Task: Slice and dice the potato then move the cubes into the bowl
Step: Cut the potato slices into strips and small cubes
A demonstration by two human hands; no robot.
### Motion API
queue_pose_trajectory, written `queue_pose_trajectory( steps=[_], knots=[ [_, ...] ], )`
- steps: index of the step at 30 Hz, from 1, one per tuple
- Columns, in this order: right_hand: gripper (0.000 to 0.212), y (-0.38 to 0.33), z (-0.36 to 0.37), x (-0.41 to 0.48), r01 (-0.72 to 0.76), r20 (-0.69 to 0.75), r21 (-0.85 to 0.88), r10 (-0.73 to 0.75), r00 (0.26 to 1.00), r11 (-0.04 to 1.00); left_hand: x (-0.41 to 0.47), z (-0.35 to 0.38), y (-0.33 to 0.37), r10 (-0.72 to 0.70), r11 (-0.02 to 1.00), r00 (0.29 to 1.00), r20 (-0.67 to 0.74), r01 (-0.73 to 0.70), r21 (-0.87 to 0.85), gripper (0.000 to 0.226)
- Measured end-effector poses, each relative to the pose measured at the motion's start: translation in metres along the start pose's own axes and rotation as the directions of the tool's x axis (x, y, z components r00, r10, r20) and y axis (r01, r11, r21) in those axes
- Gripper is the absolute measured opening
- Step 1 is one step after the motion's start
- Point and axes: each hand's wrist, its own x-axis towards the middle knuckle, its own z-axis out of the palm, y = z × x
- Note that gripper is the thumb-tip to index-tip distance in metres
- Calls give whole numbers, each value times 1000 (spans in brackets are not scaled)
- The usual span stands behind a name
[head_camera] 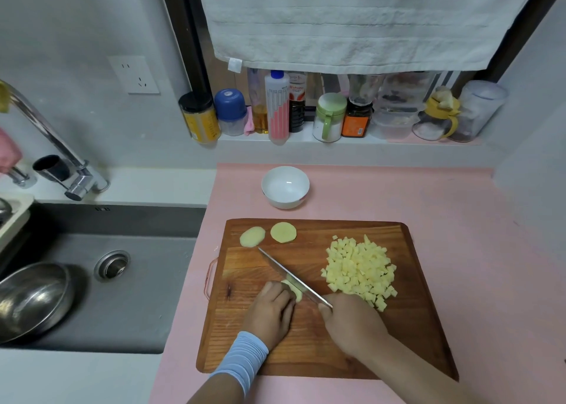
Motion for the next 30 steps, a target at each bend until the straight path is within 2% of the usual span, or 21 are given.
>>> queue_pose_trajectory(
  steps=[5, 12, 19, 22, 30],
  knots=[
    [24, 3, 3, -20, 69, -66, -89, -75, 995, 994, -2, 1, -2, 0, 1000, 1000, -9, 0, -25, 8],
    [25, 17, -1, -33, 46, -22, -53, -47, 999, 998, -2, 1, -2, -8, 1000, 1000, -28, 7, -21, 8],
    [31, 9, 4, -10, -7, 53, -31, 9, 999, 1000, -1, 2, -3, -10, 999, 999, -47, 8, -39, 7],
    [24, -5, 8, 7, -20, 43, -18, 21, 999, 1000, -1, 2, -3, -10, 999, 999, -50, 8, -35, 11],
    [25, -9, 12, 11, -15, 31, -21, 15, 999, 1000, -5, 2, 1, -10, 999, 998, -60, 13, 41, 9]
  ],
)
